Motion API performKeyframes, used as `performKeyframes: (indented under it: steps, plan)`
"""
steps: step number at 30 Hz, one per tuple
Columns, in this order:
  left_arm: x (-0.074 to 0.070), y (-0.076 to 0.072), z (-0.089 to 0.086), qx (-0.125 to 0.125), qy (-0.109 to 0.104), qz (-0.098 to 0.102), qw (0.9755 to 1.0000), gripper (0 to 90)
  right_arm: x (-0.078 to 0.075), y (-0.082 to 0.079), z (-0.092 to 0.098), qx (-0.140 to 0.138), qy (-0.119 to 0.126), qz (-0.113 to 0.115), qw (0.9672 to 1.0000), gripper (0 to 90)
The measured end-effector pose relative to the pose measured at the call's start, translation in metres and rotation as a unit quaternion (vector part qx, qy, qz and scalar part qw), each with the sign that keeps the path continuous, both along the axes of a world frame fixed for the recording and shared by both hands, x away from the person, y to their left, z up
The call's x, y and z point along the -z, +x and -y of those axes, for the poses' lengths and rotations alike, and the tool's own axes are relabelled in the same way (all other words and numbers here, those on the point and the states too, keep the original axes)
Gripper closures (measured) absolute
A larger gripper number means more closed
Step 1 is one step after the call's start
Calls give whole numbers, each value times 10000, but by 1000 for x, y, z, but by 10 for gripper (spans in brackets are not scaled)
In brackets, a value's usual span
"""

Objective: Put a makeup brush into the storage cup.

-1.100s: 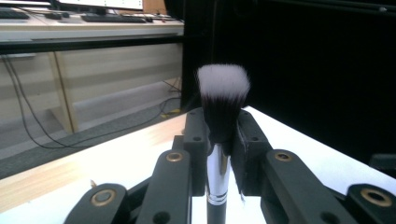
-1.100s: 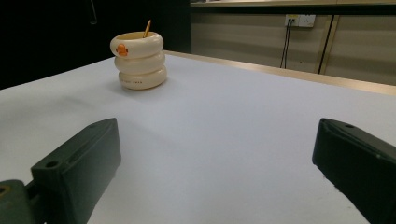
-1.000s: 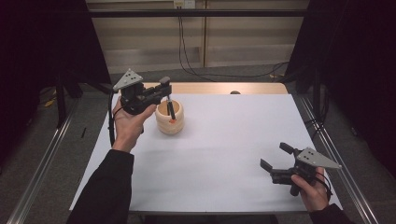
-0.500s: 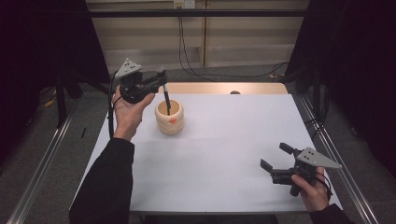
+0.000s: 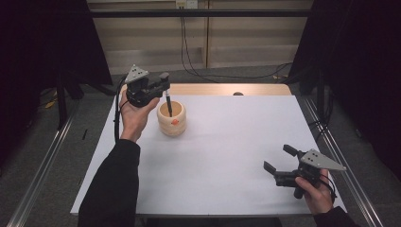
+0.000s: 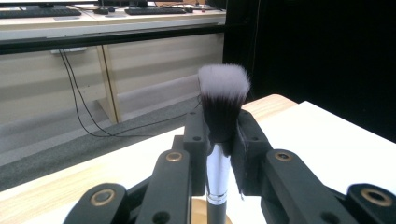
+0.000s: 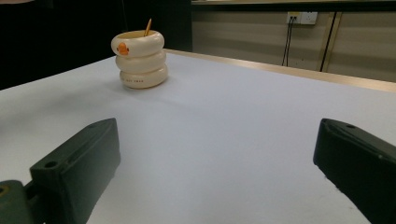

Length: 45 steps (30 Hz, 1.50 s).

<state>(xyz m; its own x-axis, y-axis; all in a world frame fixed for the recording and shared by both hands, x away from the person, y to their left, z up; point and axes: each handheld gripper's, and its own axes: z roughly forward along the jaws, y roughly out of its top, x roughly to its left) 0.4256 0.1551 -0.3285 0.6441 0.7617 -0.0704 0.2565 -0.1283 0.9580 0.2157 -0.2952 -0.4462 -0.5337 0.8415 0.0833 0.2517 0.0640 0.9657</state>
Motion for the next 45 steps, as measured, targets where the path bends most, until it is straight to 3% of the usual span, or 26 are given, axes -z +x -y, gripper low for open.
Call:
performKeyframes:
  steps: [8,35,45]
  plan:
    - [12,3,-3,-135,53,-140,9998,779,0,0,-1,-4,43,-27,10000,6]
    - [51,7,-4,-77,48,-446,9990,778,1,0,-3,-33,44,-13,10000,12]
    - [56,9,-1,-39,96,-477,9988,771,1,0,-2,-40,83,-51,9999,13]
